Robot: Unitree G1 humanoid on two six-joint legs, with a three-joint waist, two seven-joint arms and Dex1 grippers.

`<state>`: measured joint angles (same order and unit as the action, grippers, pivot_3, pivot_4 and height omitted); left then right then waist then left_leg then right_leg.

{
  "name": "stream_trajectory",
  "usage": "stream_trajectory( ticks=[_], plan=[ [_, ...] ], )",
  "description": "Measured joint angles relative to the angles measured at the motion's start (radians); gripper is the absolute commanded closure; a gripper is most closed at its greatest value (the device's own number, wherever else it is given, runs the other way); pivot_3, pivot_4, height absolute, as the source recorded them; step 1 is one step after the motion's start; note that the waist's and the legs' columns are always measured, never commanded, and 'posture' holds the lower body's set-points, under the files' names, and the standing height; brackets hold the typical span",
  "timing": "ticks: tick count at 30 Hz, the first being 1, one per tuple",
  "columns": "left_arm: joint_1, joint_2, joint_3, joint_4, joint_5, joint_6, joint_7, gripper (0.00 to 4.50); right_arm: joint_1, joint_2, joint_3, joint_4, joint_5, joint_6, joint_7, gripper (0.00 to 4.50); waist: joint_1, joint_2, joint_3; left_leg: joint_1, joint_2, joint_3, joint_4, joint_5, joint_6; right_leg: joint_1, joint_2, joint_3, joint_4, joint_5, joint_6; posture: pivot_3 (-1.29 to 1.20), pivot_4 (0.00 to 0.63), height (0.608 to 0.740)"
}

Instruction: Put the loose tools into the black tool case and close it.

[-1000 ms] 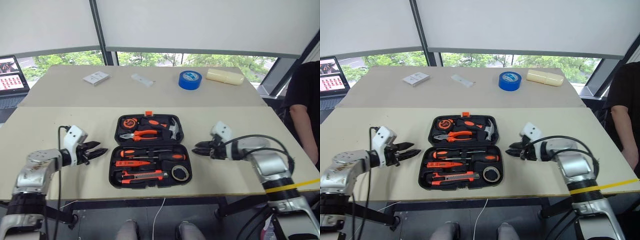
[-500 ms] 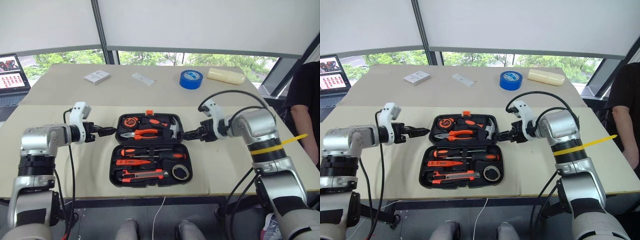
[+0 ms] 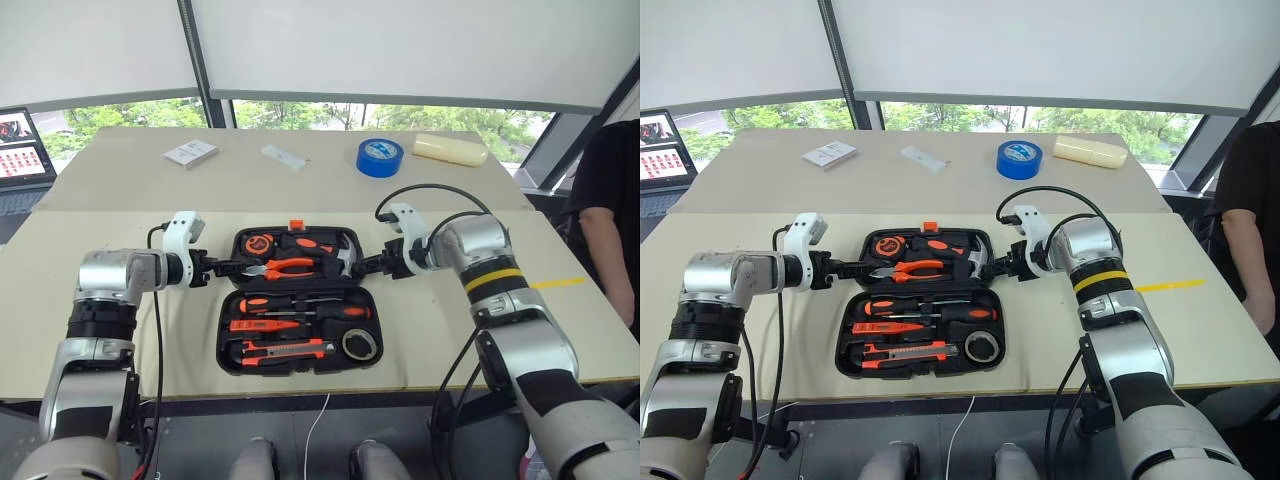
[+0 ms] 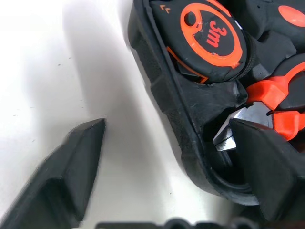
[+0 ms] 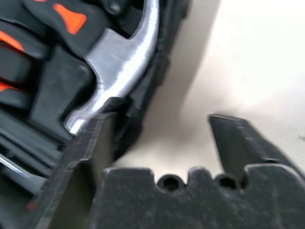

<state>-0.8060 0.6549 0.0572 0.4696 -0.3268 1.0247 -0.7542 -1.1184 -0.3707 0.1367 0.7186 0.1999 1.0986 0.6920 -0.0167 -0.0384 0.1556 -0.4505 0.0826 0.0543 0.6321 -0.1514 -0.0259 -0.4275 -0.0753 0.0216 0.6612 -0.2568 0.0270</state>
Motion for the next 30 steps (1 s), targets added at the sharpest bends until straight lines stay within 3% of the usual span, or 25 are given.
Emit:
stream_trajectory(
  ticks=[7, 8, 9, 14, 18, 22, 29, 30],
  plan=[
    [-0.001, -0.009, -0.003, -0.002, -0.017, 0.001, -0.005, 3.97, -0.009, 0.027, -0.041, 0.030, 0.013, -0.006, -0.019, 4.50, 0.001, 0.000, 0.000, 0.006, 0.000, 0.000, 0.001, 0.000, 0.000, 0.005, 0.000, 0.000, 0.002, 0.000, 0.000, 0.00, 0.150, 0.740],
    [-0.001, -0.014, -0.004, -0.005, -0.020, 0.002, -0.008, 4.37, -0.009, 0.028, -0.052, 0.033, 0.016, -0.006, -0.021, 4.50, 0.002, 0.000, 0.000, 0.007, 0.000, 0.000, 0.001, 0.000, 0.000, 0.006, 0.000, 0.000, 0.002, 0.000, 0.000, 0.00, 0.150, 0.740],
    [-0.001, -0.018, -0.001, -0.005, -0.024, 0.001, -0.008, 4.48, -0.007, 0.028, -0.059, 0.034, 0.017, -0.009, -0.025, 4.50, 0.002, 0.000, 0.000, 0.007, 0.000, 0.000, 0.001, 0.000, 0.000, 0.006, 0.000, 0.000, 0.002, 0.000, 0.000, 0.00, 0.150, 0.740],
    [0.064, -0.071, 0.099, -0.001, -0.045, -0.150, 0.010, 4.48, 0.109, 0.045, -0.119, -0.083, 0.032, -0.187, -0.048, 4.50, 0.002, 0.000, 0.000, 0.006, 0.000, 0.000, 0.001, 0.003, -0.001, 0.004, 0.000, 0.000, 0.003, 0.001, 0.000, 0.00, 0.150, 0.740],
    [0.169, -0.093, 0.165, -0.072, -0.084, -0.349, -0.038, 4.48, 0.275, 0.020, -0.112, -0.302, 0.019, -0.440, -0.011, 4.50, 0.002, 0.000, 0.001, -0.001, 0.000, 0.000, 0.000, 0.003, -0.002, -0.001, 0.000, 0.000, 0.001, 0.001, 0.000, 0.00, 0.150, 0.740],
    [0.311, -0.088, 0.172, -0.211, -0.073, -0.569, -0.080, 4.48, 0.452, -0.053, -0.064, -0.478, -0.049, -0.822, 0.053, 4.50, 0.004, 0.001, 0.002, -0.005, 0.000, 0.000, -0.004, 0.002, -0.004, -0.003, -0.001, 0.000, -0.005, 0.001, 0.001, 0.00, 0.150, 0.740],
    [0.552, -0.101, 0.188, -0.396, -0.046, -0.871, -0.086, 4.48, 0.653, -0.125, -0.029, -0.488, -0.160, -1.354, 0.076, 4.50, -0.002, 0.001, 0.002, -0.002, 0.000, 0.001, -0.005, 0.001, -0.003, -0.002, -0.001, 0.001, -0.007, 0.001, 0.001, 0.00, 0.150, 0.740],
    [0.603, -0.102, 0.187, -0.418, -0.027, -0.939, -0.090, 4.13, 0.674, -0.147, -0.014, -0.466, -0.204, -1.467, 0.054, 4.50, -0.001, 0.001, 0.002, 0.005, 0.000, 0.002, -0.005, 0.001, -0.003, 0.004, -0.001, 0.001, -0.008, 0.001, 0.001, 0.00, 0.150, 0.740]
  ],
)
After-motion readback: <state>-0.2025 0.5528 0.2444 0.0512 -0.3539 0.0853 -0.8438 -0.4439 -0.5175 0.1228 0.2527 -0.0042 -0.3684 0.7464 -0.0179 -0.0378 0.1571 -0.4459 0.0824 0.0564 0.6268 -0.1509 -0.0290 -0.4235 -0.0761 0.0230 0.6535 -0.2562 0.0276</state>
